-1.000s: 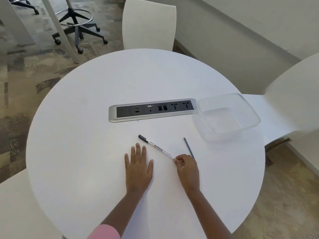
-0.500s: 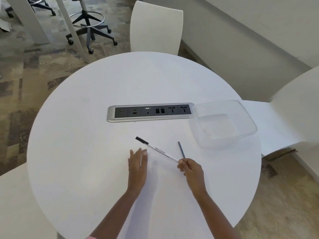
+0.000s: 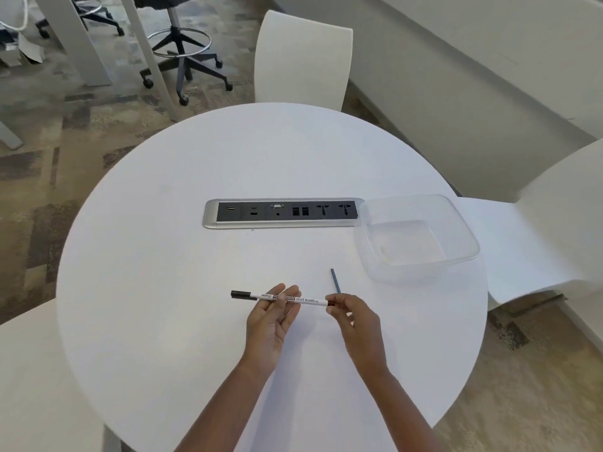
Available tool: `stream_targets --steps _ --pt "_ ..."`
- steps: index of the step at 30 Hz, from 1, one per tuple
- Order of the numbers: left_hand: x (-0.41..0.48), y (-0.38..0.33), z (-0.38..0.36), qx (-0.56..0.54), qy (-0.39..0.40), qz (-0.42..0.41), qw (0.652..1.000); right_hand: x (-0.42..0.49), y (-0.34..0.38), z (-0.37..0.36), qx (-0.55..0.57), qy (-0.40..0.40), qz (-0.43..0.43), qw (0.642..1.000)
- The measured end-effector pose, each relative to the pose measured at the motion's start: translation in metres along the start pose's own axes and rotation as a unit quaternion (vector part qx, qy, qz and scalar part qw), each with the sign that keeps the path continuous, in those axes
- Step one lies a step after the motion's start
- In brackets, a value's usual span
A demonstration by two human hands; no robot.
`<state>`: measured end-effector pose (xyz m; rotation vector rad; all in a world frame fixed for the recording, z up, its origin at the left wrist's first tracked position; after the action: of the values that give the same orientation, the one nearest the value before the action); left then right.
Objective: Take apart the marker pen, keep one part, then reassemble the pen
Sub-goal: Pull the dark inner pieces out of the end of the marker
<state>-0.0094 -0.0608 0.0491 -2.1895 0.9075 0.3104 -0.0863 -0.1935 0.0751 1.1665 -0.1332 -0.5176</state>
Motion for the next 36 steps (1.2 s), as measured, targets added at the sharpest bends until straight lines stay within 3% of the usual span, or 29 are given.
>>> stream_targets --steps 3,8,20,25,28,31,36 --pt "-0.003 -0.002 -0.002 -0.009 -0.009 -0.01 1.0 0.001 0.007 -0.002 -0.15 -0.011 0.066 0.986" --pt "-0.008 -0.001 -0.006 0.021 -0.004 -0.007 1.0 0.0 0.022 -0.005 -0.355 -0.058 0.192 0.913" --pt "-0.014 -0.005 -0.019 0.031 -0.006 -0.026 0.999 0.004 0.038 -0.005 -0.427 -0.038 0.281 0.859" --pt "-0.013 -0.01 -0.024 0.057 0.007 -0.028 0.998 0.007 0.039 -0.004 -0.413 -0.01 0.252 0.875" --pt "-0.012 -0.013 -0.025 0.084 0.013 -0.037 0.996 0.007 0.037 -0.006 -0.342 0.012 0.22 0.913" --pt "-0.011 -0.016 -0.027 0.109 0.021 -0.042 0.993 0.007 0.036 -0.006 -0.262 0.047 0.159 0.951" --pt "-0.011 -0.021 -0.03 0.142 0.042 -0.044 0.988 0.008 0.04 -0.003 -0.162 0.134 0.039 0.977"
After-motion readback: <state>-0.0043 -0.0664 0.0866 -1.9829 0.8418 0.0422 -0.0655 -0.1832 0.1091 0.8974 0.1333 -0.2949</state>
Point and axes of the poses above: each hand's wrist, its own x-axis towards the middle knuckle, its own z-axis out of the back of the hand, y = z × x, the point moved 5 cm from there along x, towards the middle knuckle, and after that the axes turned 11 degrees about y, right-handed, at the moved point
